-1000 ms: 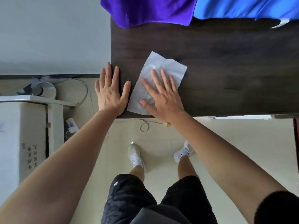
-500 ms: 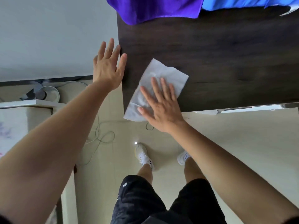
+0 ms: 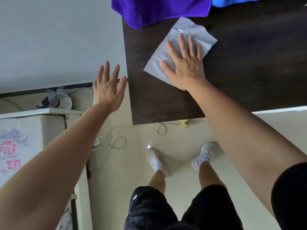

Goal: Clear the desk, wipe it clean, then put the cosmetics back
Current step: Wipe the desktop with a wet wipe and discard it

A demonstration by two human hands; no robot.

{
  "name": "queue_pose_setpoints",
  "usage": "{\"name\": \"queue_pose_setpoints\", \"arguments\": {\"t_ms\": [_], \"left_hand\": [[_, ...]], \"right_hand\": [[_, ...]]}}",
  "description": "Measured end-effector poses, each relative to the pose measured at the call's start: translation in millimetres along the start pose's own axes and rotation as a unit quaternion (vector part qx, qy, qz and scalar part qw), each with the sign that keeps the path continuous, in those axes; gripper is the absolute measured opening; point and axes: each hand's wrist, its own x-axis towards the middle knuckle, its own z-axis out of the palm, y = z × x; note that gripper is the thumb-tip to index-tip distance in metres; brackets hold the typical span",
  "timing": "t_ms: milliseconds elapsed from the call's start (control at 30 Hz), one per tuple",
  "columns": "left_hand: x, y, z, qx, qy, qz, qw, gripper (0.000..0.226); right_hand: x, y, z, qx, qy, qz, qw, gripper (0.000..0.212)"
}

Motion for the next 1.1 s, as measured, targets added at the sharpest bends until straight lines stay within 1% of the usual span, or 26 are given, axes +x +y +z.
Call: {"name": "queue_pose_setpoints", "arguments": {"t_ms": [100,167,233,333,433,533,633,700,733,800,933,1033,1100], "left_hand": [[-2.3,21.5,17.5,-0.046,-0.014,0.017,0.999,0.074],[-3.7,28.4,26.4,-0.085,-0.005,-0.002,0.996,0.074],[-3.8,25.3,29.7,-0.093,-0.002,-0.015,0.996,0.072],[-2.9,19.0,26.8,-0.071,0.0,0.012,0.997,0.074],[-3.6,17.0,20.4,-0.066,0.003,0.024,0.998,0.072],[-5.8,10.5,12.7,-0.074,0.017,0.01,0.997,0.07],[-2.0,7.9,2.9,-0.091,0.041,-0.023,0.995,0.074],[1.9,13.1,-1.8,-0.072,0.05,-0.023,0.996,0.075],[3.7,19.1,-2.3,-0.058,0.051,-0.01,0.997,0.074],[7.0,38.5,2.2,-0.031,0.05,0.03,0.998,0.072],[9.9,100.4,26.5,0.015,0.034,0.097,0.995,0.072],[2.3,153.4,48.4,0.054,0.017,0.153,0.987,0.074],[-5.3,189.4,64.4,0.081,0.002,0.198,0.977,0.073]], "right_hand": [[-38.4,36.4,6.3,-0.018,0.015,0.013,1.0,0.074],[-70.1,57.6,9.1,-0.024,0.02,0.015,0.999,0.074],[-97.5,62.5,11.6,-0.02,0.023,0.021,0.999,0.072],[-123.6,35.4,21.1,-0.017,0.024,0.017,0.999,0.072],[-127.6,-19.8,31.0,-0.026,0.006,-0.053,0.998,0.075],[-110.1,-69.2,30.1,-0.019,-0.005,-0.107,0.994,0.076],[-92.2,-86.3,23.1,-0.018,-0.022,-0.128,0.991,0.076],[-87.5,-77.7,19.7,-0.02,-0.031,-0.144,0.989,0.076],[-86.6,-66.7,17.7,-0.018,-0.028,-0.142,0.989,0.076],[-85.0,-28.0,14.1,-0.013,-0.012,-0.105,0.994,0.076],[-92.1,100.5,4.4,-0.012,0.027,0.03,0.999,0.077],[-122.4,204.4,-1.7,-0.009,0.04,0.142,0.989,0.078],[-154.2,261.1,-4.1,0.005,0.057,0.199,0.978,0.078]]}}
